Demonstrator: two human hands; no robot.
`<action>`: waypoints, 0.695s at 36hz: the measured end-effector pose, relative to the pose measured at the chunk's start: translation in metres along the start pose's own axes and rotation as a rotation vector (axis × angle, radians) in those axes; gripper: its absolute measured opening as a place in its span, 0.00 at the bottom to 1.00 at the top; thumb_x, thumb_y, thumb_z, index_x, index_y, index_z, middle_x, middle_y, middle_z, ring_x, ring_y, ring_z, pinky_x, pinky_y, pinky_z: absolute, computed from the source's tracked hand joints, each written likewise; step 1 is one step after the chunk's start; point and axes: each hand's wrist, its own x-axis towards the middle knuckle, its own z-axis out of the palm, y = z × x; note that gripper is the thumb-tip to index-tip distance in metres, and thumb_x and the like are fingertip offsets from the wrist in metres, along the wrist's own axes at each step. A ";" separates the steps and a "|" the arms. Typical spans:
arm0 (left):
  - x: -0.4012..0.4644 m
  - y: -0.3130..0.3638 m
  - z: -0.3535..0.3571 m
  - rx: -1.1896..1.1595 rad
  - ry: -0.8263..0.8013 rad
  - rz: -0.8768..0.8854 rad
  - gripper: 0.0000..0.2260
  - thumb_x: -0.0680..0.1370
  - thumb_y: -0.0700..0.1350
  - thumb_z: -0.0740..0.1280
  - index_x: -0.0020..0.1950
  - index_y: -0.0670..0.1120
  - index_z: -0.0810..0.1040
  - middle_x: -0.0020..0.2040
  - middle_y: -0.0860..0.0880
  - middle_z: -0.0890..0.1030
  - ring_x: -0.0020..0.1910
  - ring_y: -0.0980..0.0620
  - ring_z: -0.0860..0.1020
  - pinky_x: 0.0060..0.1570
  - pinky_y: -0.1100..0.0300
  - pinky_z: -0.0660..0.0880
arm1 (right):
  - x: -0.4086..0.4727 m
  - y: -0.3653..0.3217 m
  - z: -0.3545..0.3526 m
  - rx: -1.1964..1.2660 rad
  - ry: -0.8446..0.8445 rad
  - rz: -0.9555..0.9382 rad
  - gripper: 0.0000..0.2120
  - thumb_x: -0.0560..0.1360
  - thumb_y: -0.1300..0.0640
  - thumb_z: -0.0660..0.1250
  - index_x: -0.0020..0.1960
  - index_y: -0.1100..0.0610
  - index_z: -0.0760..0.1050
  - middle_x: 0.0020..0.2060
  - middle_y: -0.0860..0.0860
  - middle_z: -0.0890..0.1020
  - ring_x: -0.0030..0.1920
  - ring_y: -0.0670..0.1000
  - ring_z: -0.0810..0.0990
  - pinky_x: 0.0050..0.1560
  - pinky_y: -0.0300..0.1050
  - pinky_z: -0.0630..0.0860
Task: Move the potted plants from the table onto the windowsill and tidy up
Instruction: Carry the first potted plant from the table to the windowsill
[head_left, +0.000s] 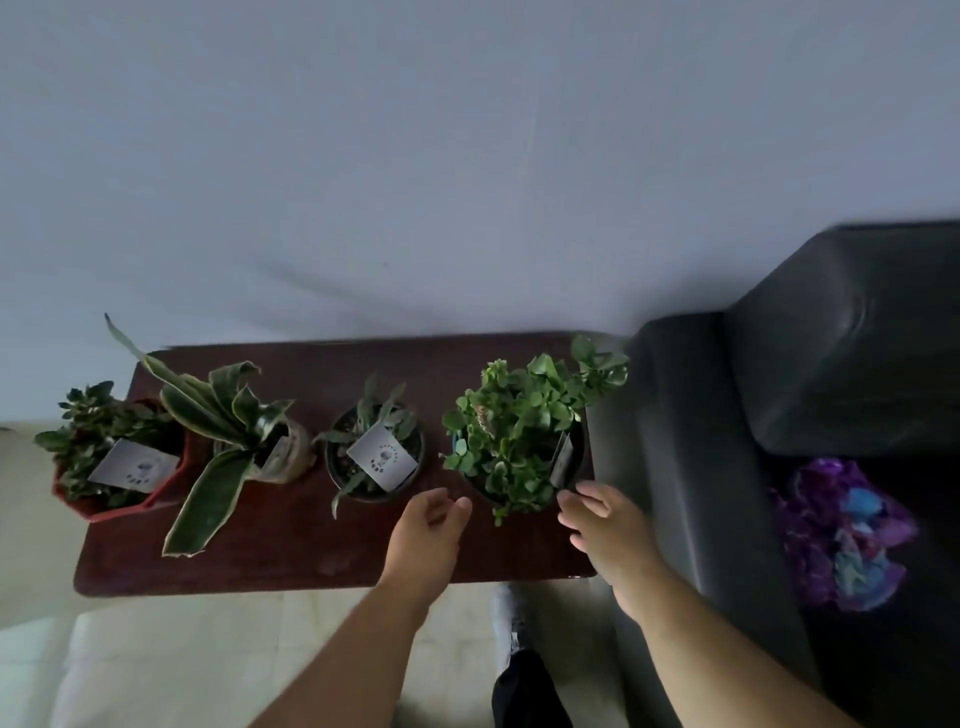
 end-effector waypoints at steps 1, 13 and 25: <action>0.005 0.000 0.003 -0.008 0.003 -0.005 0.19 0.77 0.54 0.71 0.66 0.50 0.74 0.57 0.54 0.80 0.57 0.55 0.79 0.59 0.50 0.80 | 0.005 0.002 0.002 0.005 -0.001 0.003 0.22 0.81 0.55 0.68 0.72 0.61 0.70 0.59 0.53 0.82 0.57 0.51 0.83 0.57 0.47 0.78; 0.032 0.001 0.017 0.055 -0.024 0.070 0.11 0.73 0.53 0.74 0.39 0.50 0.76 0.37 0.51 0.81 0.38 0.51 0.77 0.44 0.52 0.75 | 0.020 0.004 0.004 0.043 0.021 0.007 0.09 0.79 0.55 0.71 0.50 0.60 0.76 0.54 0.51 0.82 0.56 0.53 0.82 0.66 0.55 0.77; 0.002 0.029 0.010 -0.097 -0.149 0.178 0.16 0.79 0.44 0.70 0.33 0.57 0.77 0.31 0.58 0.74 0.30 0.60 0.72 0.40 0.61 0.68 | 0.001 -0.027 -0.009 0.046 -0.122 -0.111 0.18 0.66 0.42 0.73 0.32 0.49 0.66 0.45 0.70 0.77 0.49 0.54 0.78 0.70 0.69 0.69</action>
